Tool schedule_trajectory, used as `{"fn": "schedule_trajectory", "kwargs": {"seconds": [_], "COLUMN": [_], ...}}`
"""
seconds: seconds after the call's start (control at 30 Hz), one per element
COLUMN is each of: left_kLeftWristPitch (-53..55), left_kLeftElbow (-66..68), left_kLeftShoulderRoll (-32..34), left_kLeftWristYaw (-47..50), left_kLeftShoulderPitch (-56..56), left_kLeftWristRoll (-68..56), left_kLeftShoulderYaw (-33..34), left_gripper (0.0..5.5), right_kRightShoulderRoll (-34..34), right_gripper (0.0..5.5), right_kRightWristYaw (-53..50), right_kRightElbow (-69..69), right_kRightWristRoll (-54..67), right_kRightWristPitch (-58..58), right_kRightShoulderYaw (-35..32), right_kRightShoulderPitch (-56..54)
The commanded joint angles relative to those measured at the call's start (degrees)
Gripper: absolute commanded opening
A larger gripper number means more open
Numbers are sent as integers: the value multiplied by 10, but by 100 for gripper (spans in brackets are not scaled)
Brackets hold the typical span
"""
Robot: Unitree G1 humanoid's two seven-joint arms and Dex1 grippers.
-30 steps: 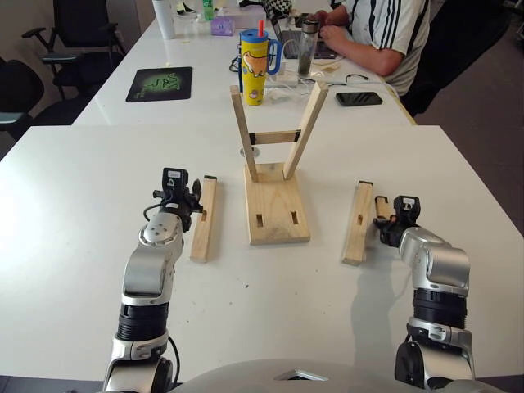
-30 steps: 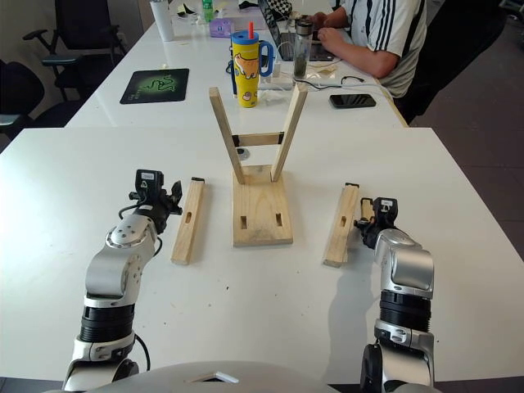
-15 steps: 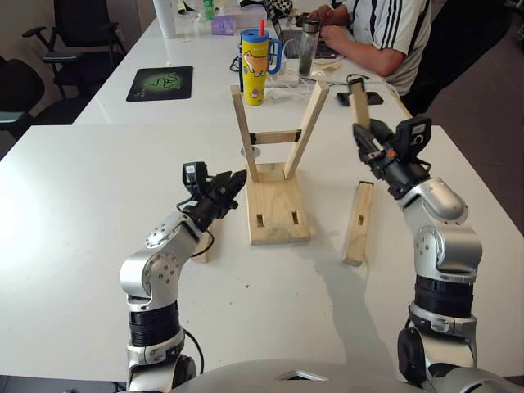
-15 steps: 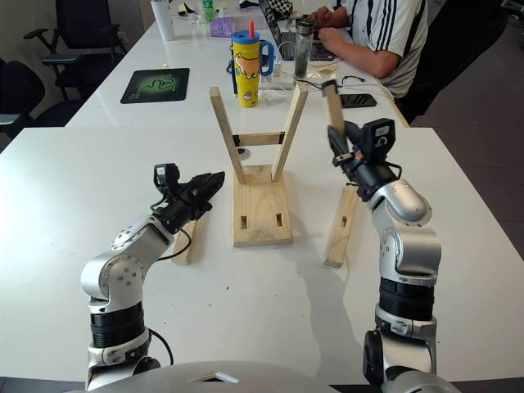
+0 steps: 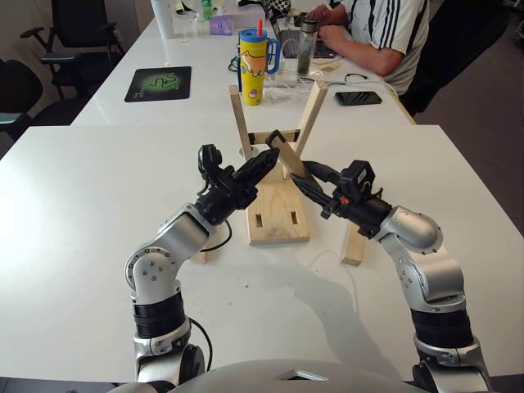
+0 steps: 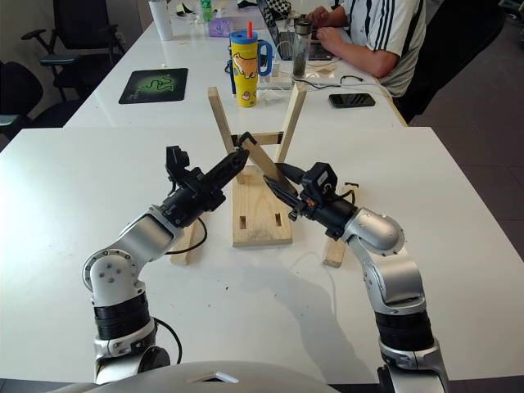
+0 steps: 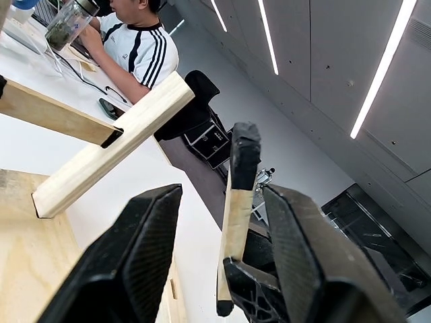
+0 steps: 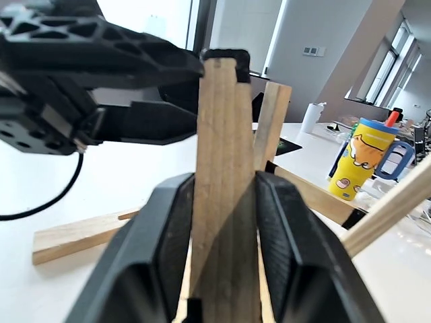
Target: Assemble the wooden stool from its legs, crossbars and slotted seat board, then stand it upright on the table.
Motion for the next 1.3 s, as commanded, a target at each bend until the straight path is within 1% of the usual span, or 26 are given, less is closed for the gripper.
{"fn": "schedule_trajectory", "kwargs": {"seconds": [0.03, 0.23, 0.43, 0.63, 0.77, 0.8, 0.83, 0.97, 1.13, 1.23, 1.3], "left_kLeftWristPitch": [-16, -33, -53, -63, -77, -81, -84, -113, -164, -208, -238], "left_kLeftElbow": [3, -3, 1, 9, 21, 27, 33, 44, 46, 35, 26], "left_kLeftShoulderRoll": [-30, -13, 2, 11, 17, 20, 25, 39, 78, 116, 124], "left_kLeftWristYaw": [23, 37, 42, 45, 54, 58, 59, 63, 63, 65, 67], "left_kLeftShoulderPitch": [12, 21, 20, 15, 10, 7, 6, 10, 44, 89, 110], "left_kLeftWristRoll": [-25, -37, -44, -41, -25, -15, -2, 60, 157, 264, 316], "left_kLeftShoulderYaw": [-18, -38, -45, -42, -29, -25, -25, -30, -11, -28, -36], "left_gripper": [224, 131, 43, 42, 42, 42, 42, 42, 42, 42, 42], "right_kRightShoulderRoll": [-3, 0, -5, -9, -8, -9, -9, 7, 46, 57, 61], "right_gripper": [130, 130, 130, 130, 130, 166, 173, 230, 236, 236, 236], "right_kRightWristYaw": [1, -18, -14, -8, -11, -7, -6, -34, -123, -168, -184], "right_kRightElbow": [-17, -3, -3, -8, -9, -12, -14, -8, 35, 63, 69], "right_kRightWristRoll": [2, -13, -9, -2, 5, 13, 17, 35, 47, 30, 20], "right_kRightWristPitch": [-2, -15, -8, 5, 18, 26, 30, 48, 68, 65, 57], "right_kRightShoulderYaw": [20, 26, 34, 44, 43, 42, 42, 19, -42, -60, -60], "right_kRightShoulderPitch": [0, -8, -6, -1, -4, -4, -4, -14, -39, -31, -20]}}
